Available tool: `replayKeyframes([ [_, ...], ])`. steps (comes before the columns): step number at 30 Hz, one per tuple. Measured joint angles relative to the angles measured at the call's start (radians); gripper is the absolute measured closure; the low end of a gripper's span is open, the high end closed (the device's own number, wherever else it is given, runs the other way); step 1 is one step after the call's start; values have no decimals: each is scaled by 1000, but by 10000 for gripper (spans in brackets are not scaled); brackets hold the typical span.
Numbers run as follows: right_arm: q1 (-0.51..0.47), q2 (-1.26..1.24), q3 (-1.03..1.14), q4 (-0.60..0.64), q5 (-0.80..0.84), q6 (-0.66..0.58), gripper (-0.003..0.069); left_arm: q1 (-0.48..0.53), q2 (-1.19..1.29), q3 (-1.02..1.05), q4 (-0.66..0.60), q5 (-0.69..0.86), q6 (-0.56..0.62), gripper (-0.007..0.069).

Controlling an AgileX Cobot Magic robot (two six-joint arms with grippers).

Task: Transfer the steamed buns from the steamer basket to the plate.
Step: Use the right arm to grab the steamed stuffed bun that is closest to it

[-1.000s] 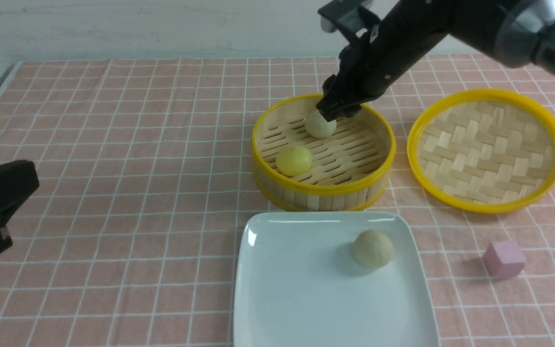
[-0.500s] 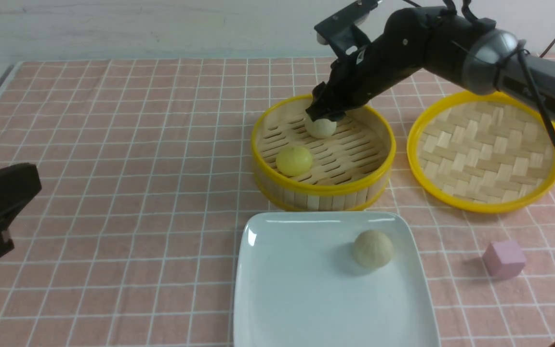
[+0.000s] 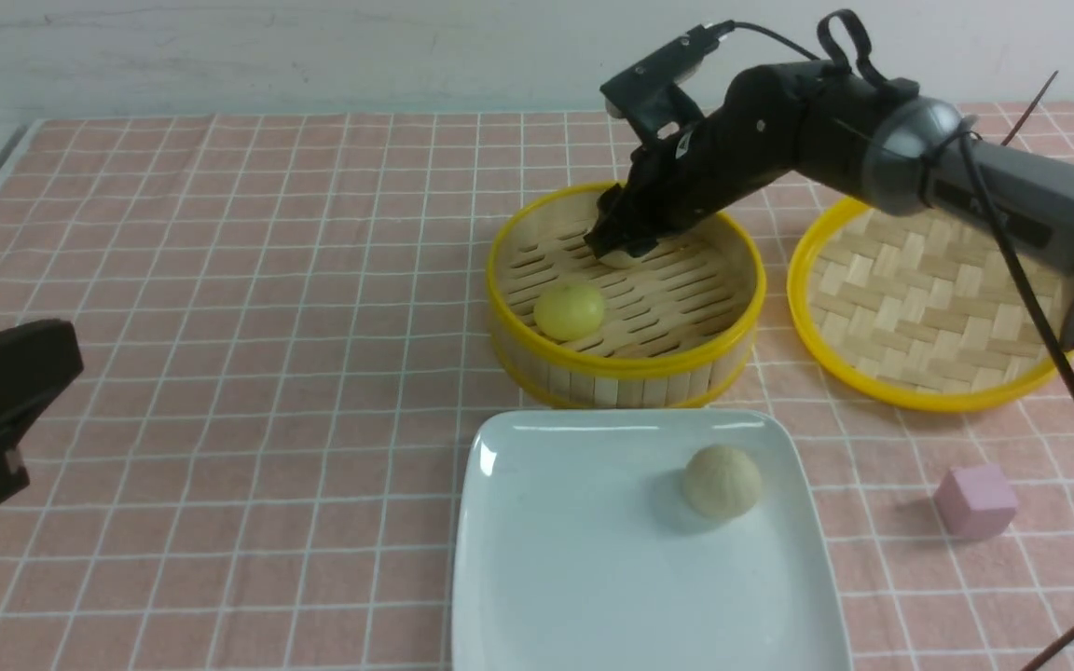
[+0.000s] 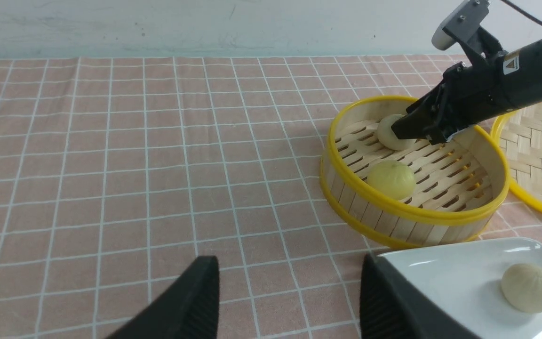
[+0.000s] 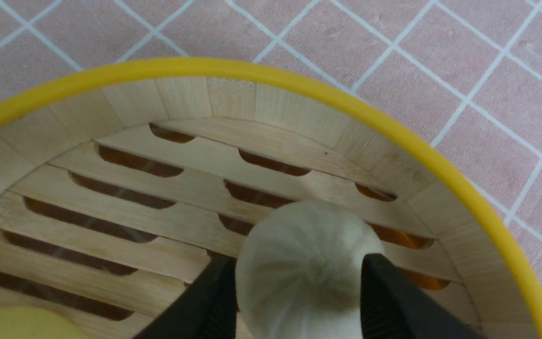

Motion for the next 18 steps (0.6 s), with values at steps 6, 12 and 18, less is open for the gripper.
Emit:
replayKeyframes([
  [6, 0, 0, 0, -35, -2, 0, 375, 0, 0, 0, 0, 18, 0, 204],
  [12, 0, 23, 0, -39, -5, 0, 420, 0, 0, 0, 0, 32, 0, 204],
  [18, 0, 43, -5, -54, -5, 0, 476, 0, 0, 0, 0, 32, 0, 204],
])
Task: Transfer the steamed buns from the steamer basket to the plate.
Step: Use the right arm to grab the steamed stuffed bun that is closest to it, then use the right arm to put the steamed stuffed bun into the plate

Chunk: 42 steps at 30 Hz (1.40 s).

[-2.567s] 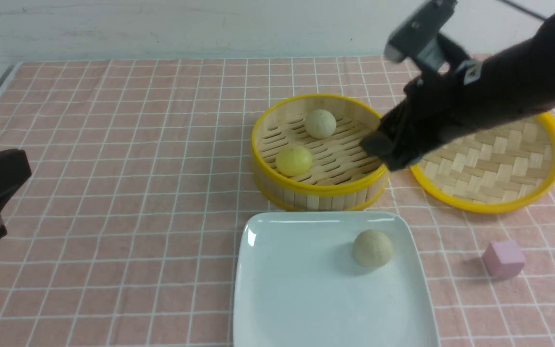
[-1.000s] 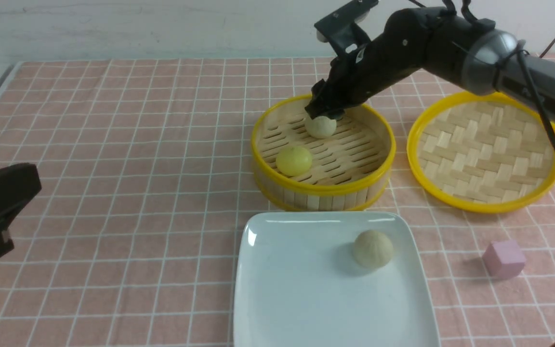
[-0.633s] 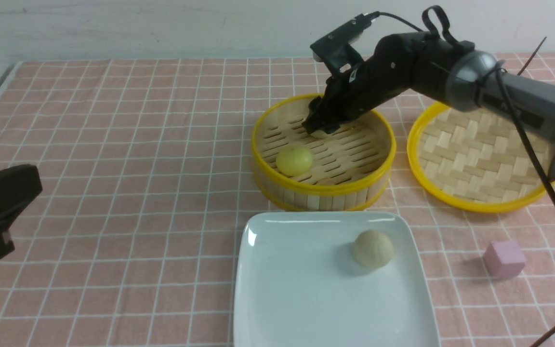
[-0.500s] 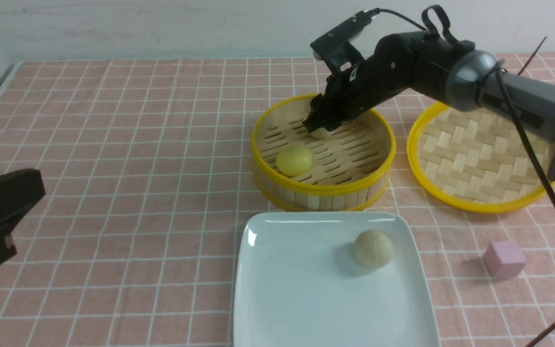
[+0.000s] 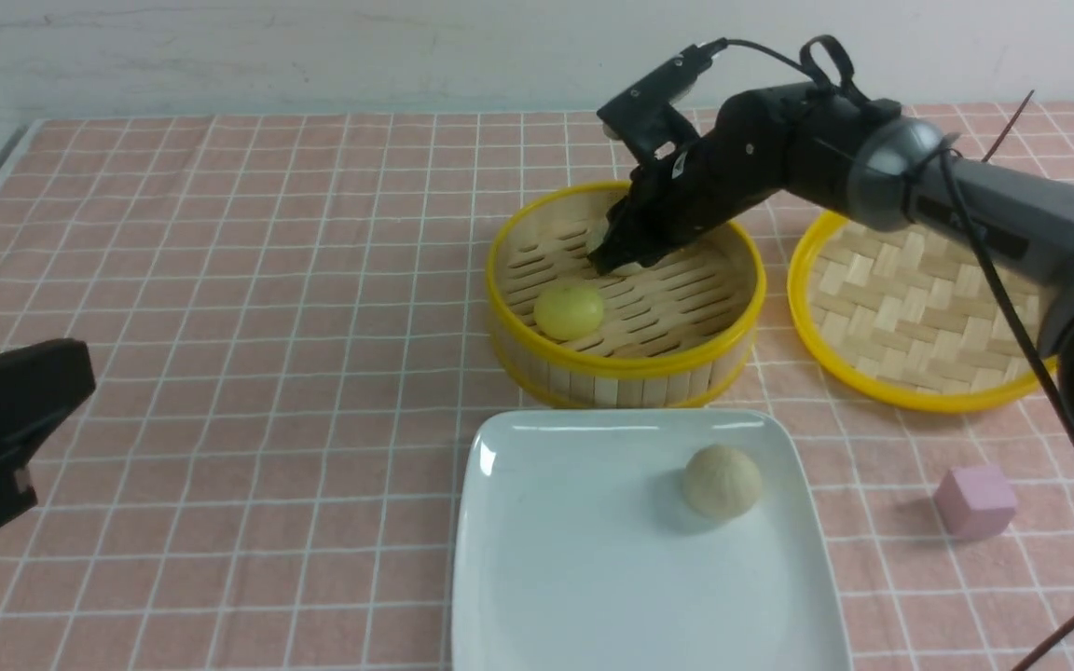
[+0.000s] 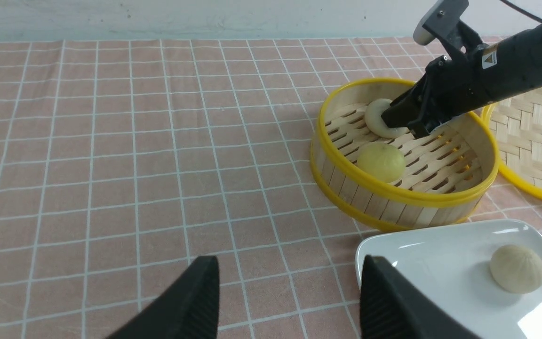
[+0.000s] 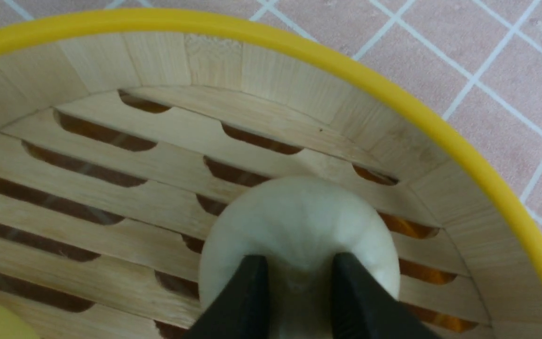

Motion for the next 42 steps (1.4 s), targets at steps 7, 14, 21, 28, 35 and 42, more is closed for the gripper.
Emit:
replayKeyframes([
  [7, 0, -41, 1, -33, 65, 0, 642, 0, 0, 0, 0, 0, 0, 204],
  [14, 0, -209, 4, -41, 190, 0, 643, 0, 0, 0, 0, 0, 0, 204],
  [21, 0, -419, 4, -41, 353, 8, 643, 0, 0, 0, 0, 0, 0, 204],
  [28, 0, -493, 3, 3, 604, 23, 643, 0, 0, 0, 0, -5, 0, 204],
  [35, 0, -495, 9, 81, 689, 23, 643, 0, 0, 0, 0, -15, 0, 204],
  [42, 56, -539, 161, 152, 687, 20, 643, 0, 0, 0, 0, -17, 0, 204],
])
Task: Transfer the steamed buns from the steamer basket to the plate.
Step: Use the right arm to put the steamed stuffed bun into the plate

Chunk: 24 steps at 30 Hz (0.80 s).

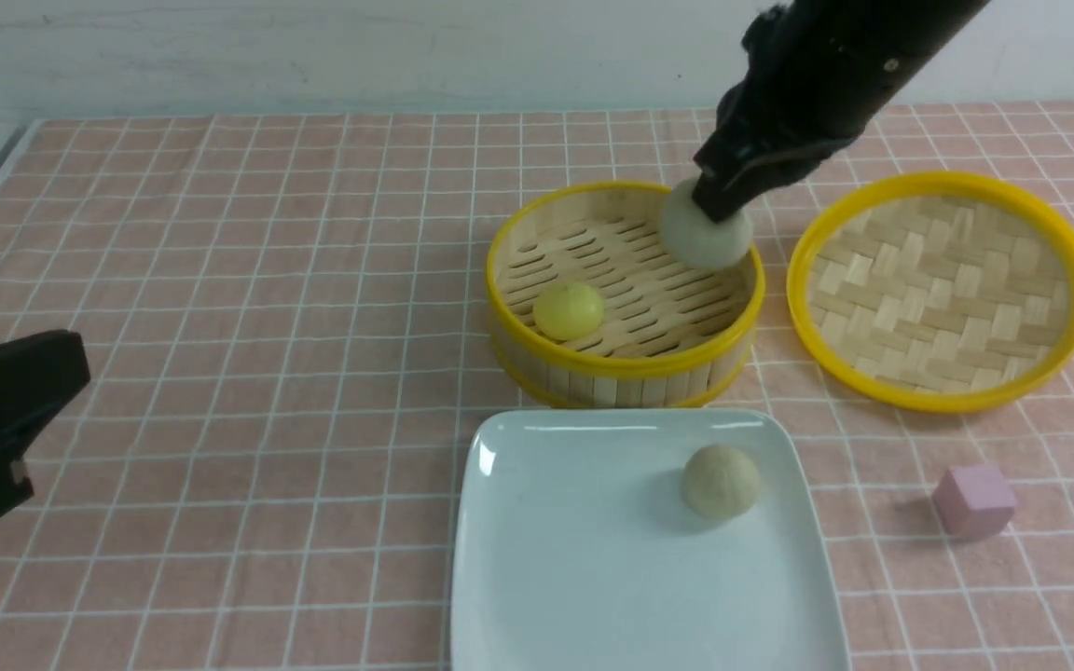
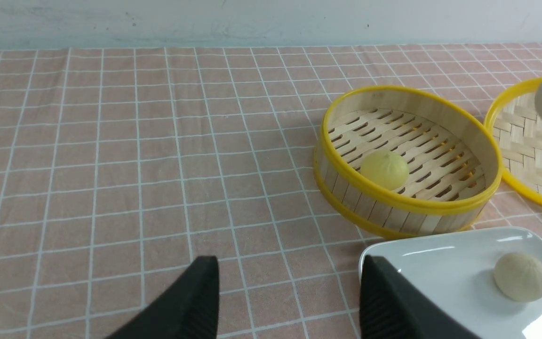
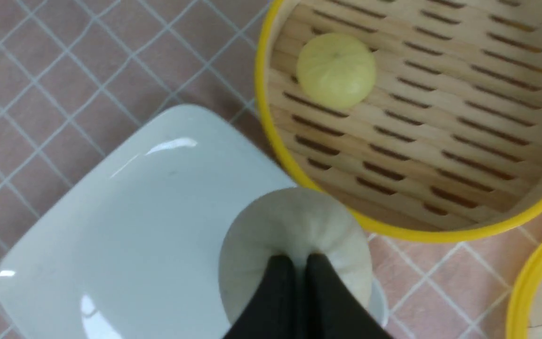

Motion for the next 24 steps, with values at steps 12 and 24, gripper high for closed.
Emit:
replayKeyframes([
  [12, 147, -24, 413, 4, -190, -68, 643, 0, 0, 0, 0, 29, 0, 204],
  [24, 153, 99, 458, -1, -450, -143, 643, 0, 0, 0, 0, 47, 0, 204],
])
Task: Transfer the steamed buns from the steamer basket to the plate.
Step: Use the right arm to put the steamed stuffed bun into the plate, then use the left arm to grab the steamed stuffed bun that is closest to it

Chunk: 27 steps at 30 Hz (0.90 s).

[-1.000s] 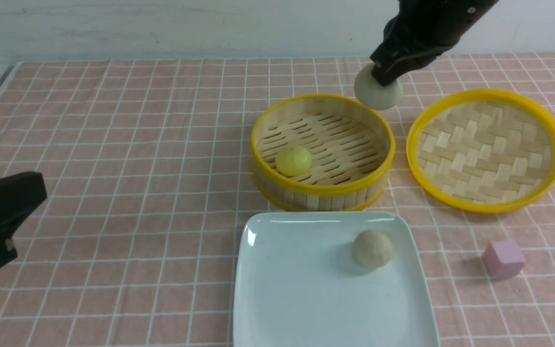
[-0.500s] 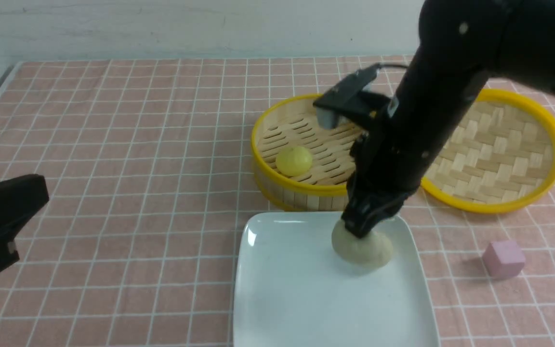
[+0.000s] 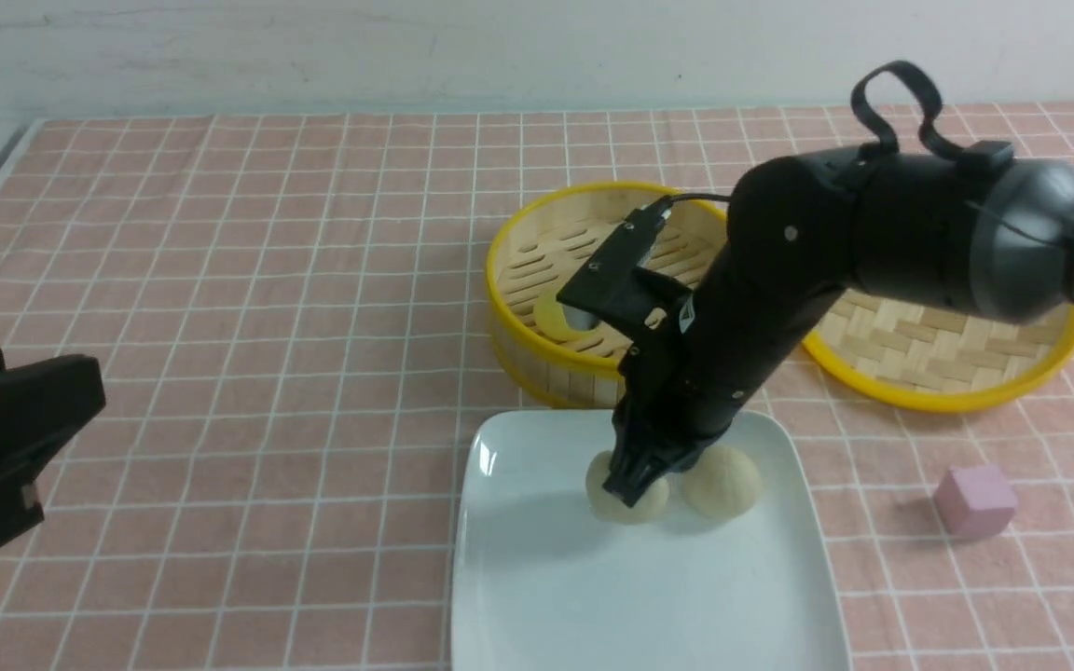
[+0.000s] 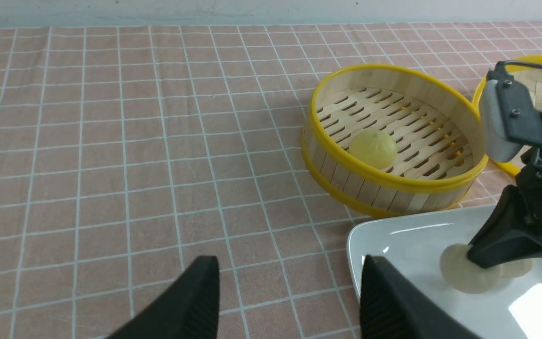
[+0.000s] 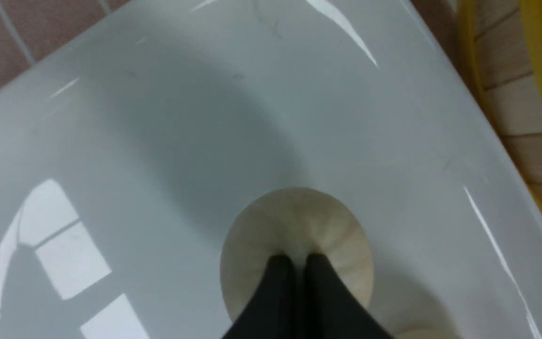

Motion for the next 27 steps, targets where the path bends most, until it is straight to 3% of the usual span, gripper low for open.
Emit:
replayKeyframes([
  [14, 0, 31, 1, -78, -9, -2, 614, 0, 0, 0, 0, 2, 0, 204],
  [18, 0, 24, 1, -71, 4, -2, 477, 0, 0, 0, 0, 2, 0, 204],
  [19, 0, 16, 1, -68, -2, 7, 347, 0, 0, 0, 0, 2, 0, 204],
  [22, 0, 5, 1, -67, -13, 13, 216, 0, 0, 0, 0, 2, 0, 204],
  [23, 0, -6, 1, -75, -27, 14, 113, 0, 0, 0, 0, 2, 0, 204],
  [27, 0, -33, 1, -100, -48, 19, 50, 0, 0, 0, 0, 2, 0, 204],
])
